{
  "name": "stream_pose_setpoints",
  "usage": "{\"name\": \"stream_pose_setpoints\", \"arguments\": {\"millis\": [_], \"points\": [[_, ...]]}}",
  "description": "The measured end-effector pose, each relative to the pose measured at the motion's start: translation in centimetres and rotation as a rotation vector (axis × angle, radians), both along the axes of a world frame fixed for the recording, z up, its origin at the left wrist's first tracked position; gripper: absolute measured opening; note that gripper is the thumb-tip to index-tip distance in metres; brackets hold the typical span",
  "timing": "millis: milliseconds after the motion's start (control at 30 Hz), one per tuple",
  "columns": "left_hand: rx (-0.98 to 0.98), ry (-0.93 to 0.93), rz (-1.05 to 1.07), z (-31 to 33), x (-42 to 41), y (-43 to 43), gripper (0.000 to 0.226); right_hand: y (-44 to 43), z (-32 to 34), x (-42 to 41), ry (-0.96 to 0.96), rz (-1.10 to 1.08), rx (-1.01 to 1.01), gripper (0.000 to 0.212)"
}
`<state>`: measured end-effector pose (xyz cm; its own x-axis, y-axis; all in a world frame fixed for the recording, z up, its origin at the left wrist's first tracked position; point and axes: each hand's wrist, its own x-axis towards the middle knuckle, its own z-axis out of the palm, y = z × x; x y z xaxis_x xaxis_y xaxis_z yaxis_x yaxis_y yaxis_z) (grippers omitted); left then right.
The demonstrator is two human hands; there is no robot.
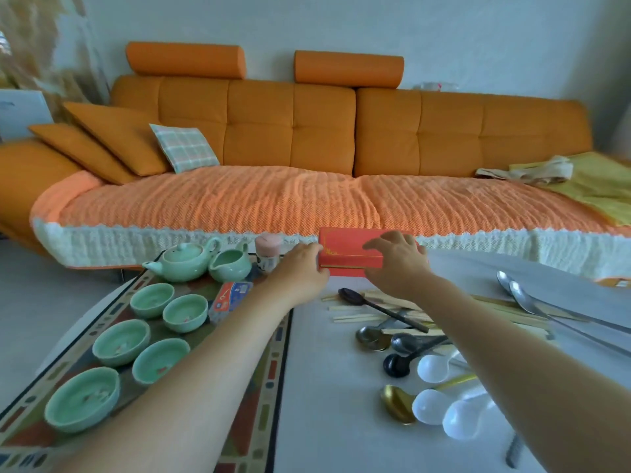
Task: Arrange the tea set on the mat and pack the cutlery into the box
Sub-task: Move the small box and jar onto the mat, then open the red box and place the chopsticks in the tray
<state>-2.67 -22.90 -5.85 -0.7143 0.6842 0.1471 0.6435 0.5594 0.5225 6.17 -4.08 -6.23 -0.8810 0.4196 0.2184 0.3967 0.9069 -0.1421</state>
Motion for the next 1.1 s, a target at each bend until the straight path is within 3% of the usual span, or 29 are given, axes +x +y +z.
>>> {"name": "stream_pose_setpoints", "arguments": {"millis": [167, 300, 500, 667, 767, 867, 967, 1100], "points": [[-0.035, -0.058, 0.012, -1.2, -0.8, 3.1, 0.057, 2.7, -1.4, -0.1, -0.171, 0.052, 0.001, 0.076], [0.01, -0.123, 0.044, -2.0, -1.1, 3.4, 0.063, 2.9, -1.4, 0.3, -0.169, 0.071, -0.005, 0.075], [0.147, -0.163, 0.094, -1.4, -0.6, 2.3, 0.035, 1.9, -0.1, 2.1, -0.089, 0.073, -0.046, 0.061], [0.043, -0.111, 0.067, -0.9, 0.0, 1.1, 0.022, 1.6, 0.9, 3.5, -0.104, 0.143, -0.035, 0.048], [-0.061, -0.101, 0.057, -0.2, 0.2, 0.8, 0.04, 1.4, 1.7, 3.7, -0.129, 0.175, -0.021, 0.042], [-0.072, -0.151, 0.031, -0.1, 0.1, 0.9, 0.08, 1.4, 2.4, 2.6, -0.147, 0.178, -0.052, 0.04], [-0.121, -0.212, -0.067, -0.4, -0.1, 1.1, 0.112, 0.7, 2.4, 0.6, -0.259, 0.197, -0.146, 0.072], [-0.124, -0.227, -0.132, -1.6, -0.9, 0.8, 0.123, -0.5, 3.0, -2.7, -0.395, 0.303, -0.245, 0.114]]}}
